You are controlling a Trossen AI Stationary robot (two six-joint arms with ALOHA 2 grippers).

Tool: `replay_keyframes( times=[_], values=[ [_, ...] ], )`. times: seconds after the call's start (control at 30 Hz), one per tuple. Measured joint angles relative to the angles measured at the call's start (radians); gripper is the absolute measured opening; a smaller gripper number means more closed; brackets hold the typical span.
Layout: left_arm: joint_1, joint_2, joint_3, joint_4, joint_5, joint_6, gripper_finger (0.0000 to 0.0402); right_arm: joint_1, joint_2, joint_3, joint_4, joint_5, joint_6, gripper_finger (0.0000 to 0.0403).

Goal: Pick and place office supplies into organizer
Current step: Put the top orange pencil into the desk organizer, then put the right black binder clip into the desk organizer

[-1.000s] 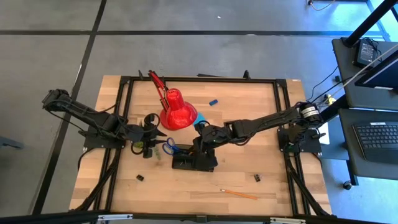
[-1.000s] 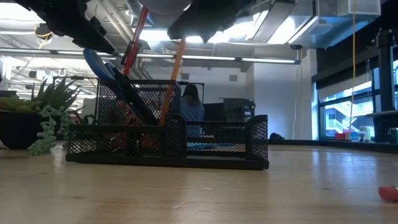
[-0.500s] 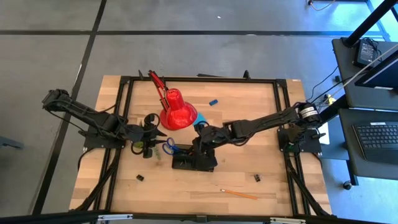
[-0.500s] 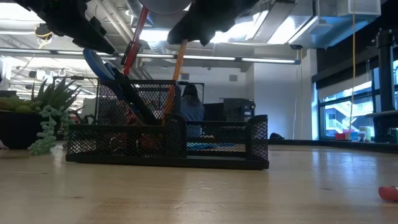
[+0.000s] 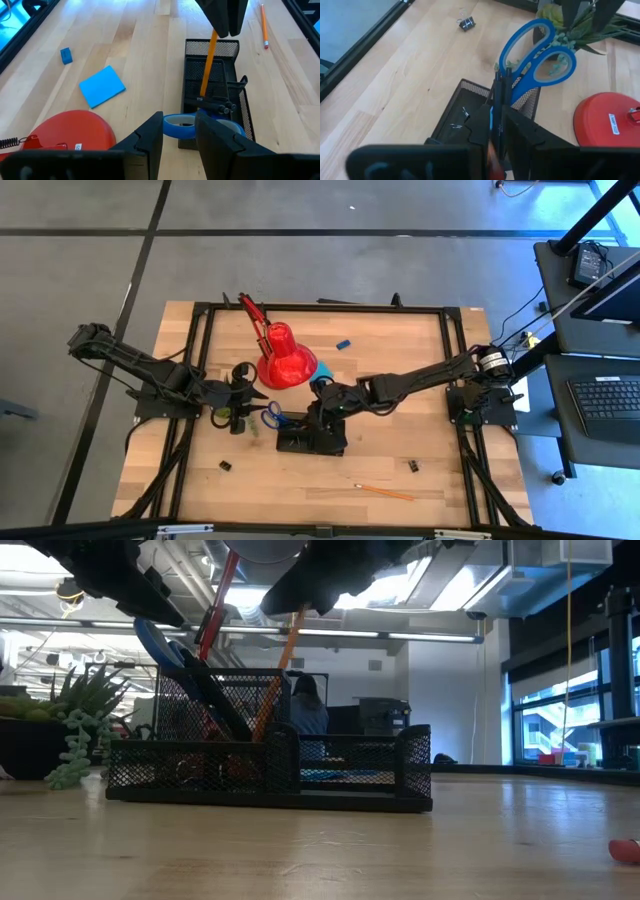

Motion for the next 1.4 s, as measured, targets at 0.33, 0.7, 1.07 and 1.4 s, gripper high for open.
replay_keyframes(
  times=[0.33, 0.7, 1.07, 1.4],
  values=[
    [0.000, 0.000, 0.000, 0.000, 0.000, -0.006, 0.0106, -0.001, 0.000, 0.000, 0.002, 0.001, -0.029, 0.0071],
    [0.000, 0.000, 0.000, 0.000, 0.000, -0.016, 0.0106, -0.001, -0.006, 0.019, 0.002, 0.089, -0.078, 0.0193],
    [0.000, 0.000, 0.000, -0.002, 0.000, -0.016, 0.0106, 0.031, -0.016, 0.274, -0.393, 0.108, -0.015, 0.0252],
    [0.000, 0.000, 0.000, -0.006, 0.000, -0.014, 0.0106, 0.142, -0.145, 0.267, -0.543, 0.281, 0.171, 0.0252]
  ],
)
